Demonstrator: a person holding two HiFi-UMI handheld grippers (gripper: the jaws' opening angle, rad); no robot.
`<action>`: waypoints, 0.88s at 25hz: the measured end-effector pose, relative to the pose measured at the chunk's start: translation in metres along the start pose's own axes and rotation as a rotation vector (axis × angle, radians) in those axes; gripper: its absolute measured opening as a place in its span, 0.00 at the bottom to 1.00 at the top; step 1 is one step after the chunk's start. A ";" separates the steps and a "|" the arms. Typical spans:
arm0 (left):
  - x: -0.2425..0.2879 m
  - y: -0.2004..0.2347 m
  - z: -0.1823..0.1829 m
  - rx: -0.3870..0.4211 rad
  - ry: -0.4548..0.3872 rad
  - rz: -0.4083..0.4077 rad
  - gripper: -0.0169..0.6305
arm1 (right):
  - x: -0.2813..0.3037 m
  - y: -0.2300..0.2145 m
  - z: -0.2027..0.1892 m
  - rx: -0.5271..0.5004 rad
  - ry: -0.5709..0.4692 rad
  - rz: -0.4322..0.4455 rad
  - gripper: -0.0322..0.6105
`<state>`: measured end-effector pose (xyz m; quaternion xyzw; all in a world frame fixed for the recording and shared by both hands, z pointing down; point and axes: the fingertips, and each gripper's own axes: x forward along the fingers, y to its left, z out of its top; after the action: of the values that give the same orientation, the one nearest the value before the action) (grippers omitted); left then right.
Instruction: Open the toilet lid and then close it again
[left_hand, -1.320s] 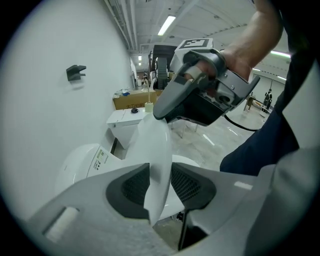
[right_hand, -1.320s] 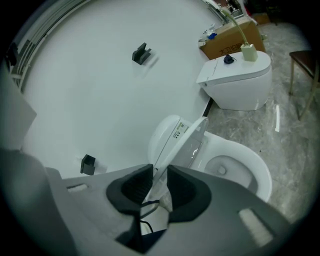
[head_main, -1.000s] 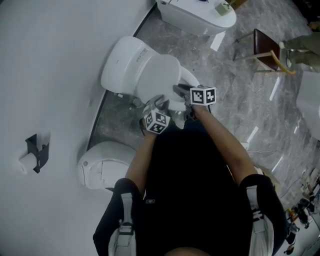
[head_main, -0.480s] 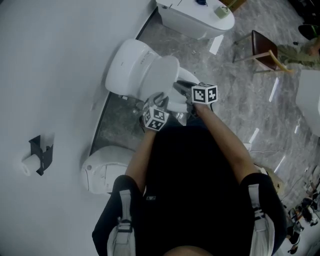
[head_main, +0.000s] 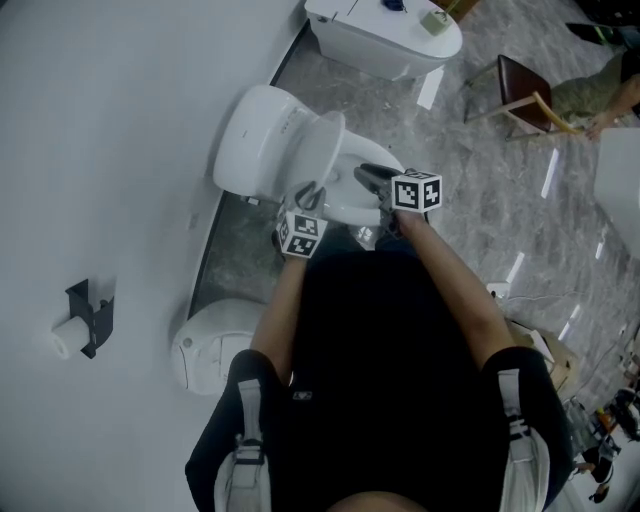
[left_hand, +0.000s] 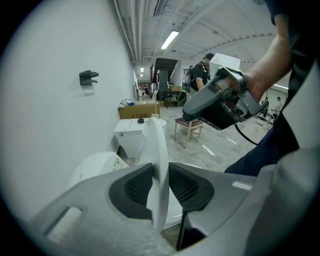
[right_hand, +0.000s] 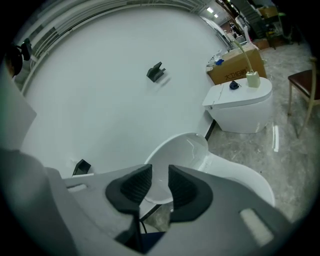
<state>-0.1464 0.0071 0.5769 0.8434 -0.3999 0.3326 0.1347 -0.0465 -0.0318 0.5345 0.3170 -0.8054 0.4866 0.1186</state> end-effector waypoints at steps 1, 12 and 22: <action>-0.002 0.004 -0.001 -0.005 -0.002 0.005 0.19 | -0.001 0.000 -0.002 -0.002 0.000 -0.003 0.22; -0.011 0.043 -0.006 -0.066 -0.001 0.054 0.16 | -0.041 -0.036 -0.019 0.008 -0.003 -0.064 0.22; -0.018 0.074 -0.006 -0.128 -0.015 0.046 0.16 | -0.094 -0.077 -0.038 0.054 -0.047 -0.168 0.22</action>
<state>-0.2140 -0.0267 0.5667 0.8261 -0.4407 0.3030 0.1775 0.0699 0.0128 0.5609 0.3980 -0.7651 0.4887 0.1315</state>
